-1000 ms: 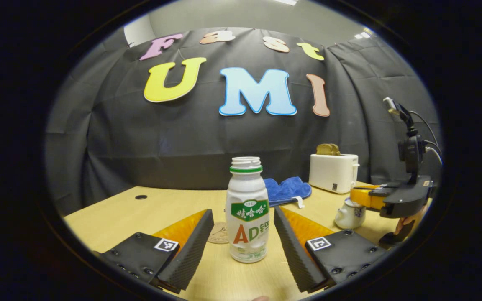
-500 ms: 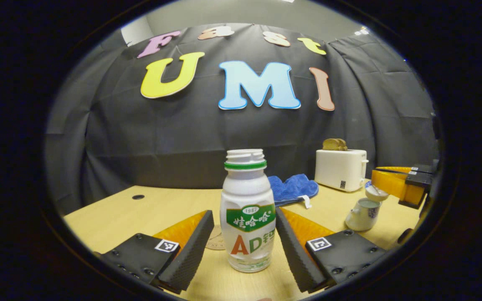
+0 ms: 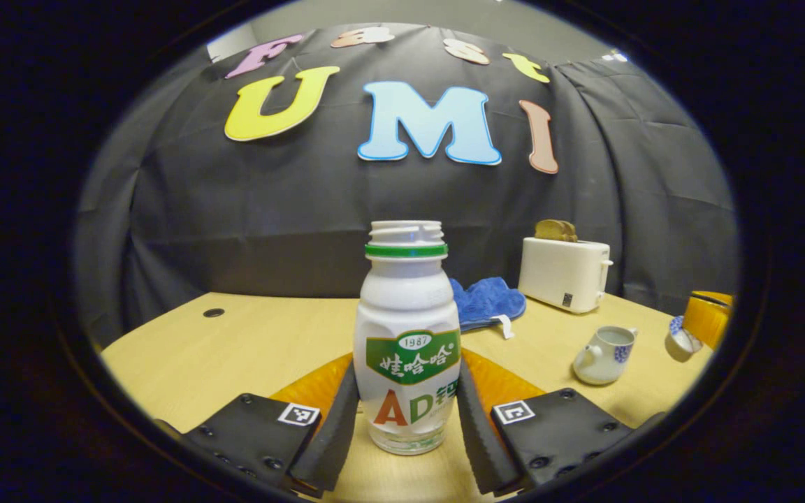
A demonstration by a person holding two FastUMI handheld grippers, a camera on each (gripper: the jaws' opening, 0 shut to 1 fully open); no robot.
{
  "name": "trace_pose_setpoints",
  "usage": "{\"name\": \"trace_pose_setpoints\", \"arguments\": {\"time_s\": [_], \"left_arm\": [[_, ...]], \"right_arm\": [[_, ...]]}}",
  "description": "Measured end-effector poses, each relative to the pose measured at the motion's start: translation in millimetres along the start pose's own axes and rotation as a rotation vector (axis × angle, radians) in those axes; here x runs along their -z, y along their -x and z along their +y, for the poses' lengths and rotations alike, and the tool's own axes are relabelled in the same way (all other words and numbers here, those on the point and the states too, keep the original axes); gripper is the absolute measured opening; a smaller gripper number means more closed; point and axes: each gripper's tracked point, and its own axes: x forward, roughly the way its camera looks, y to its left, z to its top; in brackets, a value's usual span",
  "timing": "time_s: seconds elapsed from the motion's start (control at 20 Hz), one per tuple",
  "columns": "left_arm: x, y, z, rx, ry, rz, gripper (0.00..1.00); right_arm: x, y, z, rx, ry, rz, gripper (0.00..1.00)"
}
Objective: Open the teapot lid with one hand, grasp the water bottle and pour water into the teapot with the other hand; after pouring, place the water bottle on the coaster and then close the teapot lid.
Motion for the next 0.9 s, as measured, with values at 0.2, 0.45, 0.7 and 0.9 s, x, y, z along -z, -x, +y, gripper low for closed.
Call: {"name": "trace_pose_setpoints", "arguments": {"time_s": [0.2, 0.45, 0.7, 0.9], "left_arm": [[-6, -3, -18, 0.021, -0.154, 0.009, 0.76], [-17, -4, -42, 0.030, -0.381, 0.002, 0.75], [-24, -6, -76, 0.070, -0.634, -0.035, 0.80], [-17, -19, -96, 0.105, -0.779, -0.014, 0.80]], "right_arm": [[0, 44, -3, 0.009, -0.041, -0.016, 0.01], [6, 73, -14, 0.030, -0.061, -0.011, 0.01], [12, 90, -32, 0.054, -0.075, -0.009, 0.01], [11, 104, -47, 0.088, -0.065, -0.026, 0.01]]}}
